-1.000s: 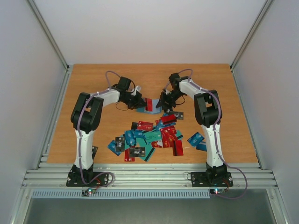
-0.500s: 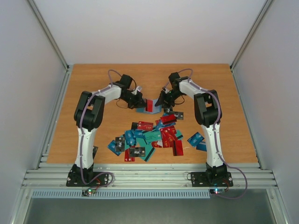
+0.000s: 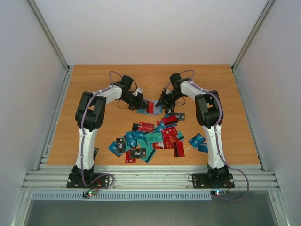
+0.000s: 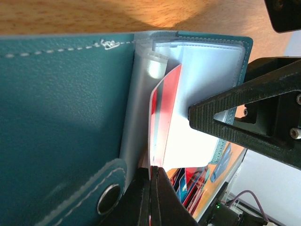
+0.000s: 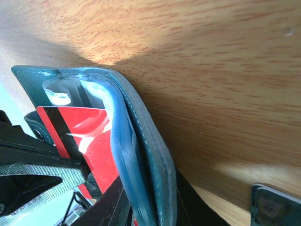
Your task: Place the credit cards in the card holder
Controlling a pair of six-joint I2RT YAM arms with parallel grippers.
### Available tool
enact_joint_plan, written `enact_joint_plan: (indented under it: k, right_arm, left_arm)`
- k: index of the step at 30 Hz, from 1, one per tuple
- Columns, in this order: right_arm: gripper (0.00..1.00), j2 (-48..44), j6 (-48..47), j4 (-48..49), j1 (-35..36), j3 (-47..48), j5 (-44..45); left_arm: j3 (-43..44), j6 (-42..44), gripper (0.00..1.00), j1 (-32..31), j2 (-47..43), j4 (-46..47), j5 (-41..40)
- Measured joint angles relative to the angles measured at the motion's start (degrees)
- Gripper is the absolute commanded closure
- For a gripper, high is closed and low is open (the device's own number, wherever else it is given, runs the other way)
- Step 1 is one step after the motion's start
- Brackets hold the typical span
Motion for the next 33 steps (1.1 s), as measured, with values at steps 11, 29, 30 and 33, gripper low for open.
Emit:
enact_joint_plan:
  k: [11, 29, 30, 33]
  right_arm:
    - [0.81, 0.6, 0.8, 1.2, -0.1, 0.0, -1.9]
    - [0.39, 0.9, -3.8, -6.7, -0.2, 5.9, 1.0]
    - [0.38, 0.8, -4.5, -8.1, -0.2, 6.8, 2.1]
    - [0.37, 0.3, -6.1, -11.3, 0.0, 8.0, 5.0]
  left_arm:
    - [-0.5, -1.7, 1.0, 0.2, 0.5, 2.8, 3.0]
    - [-1.1, -2.5, 1.0, -0.1, 2.7, 8.1, 6.2]
    - [-1.1, -2.4, 1.0, -0.2, 2.7, 8.2, 6.1]
    - [-1.1, -2.4, 1.0, -0.4, 2.7, 8.3, 5.9]
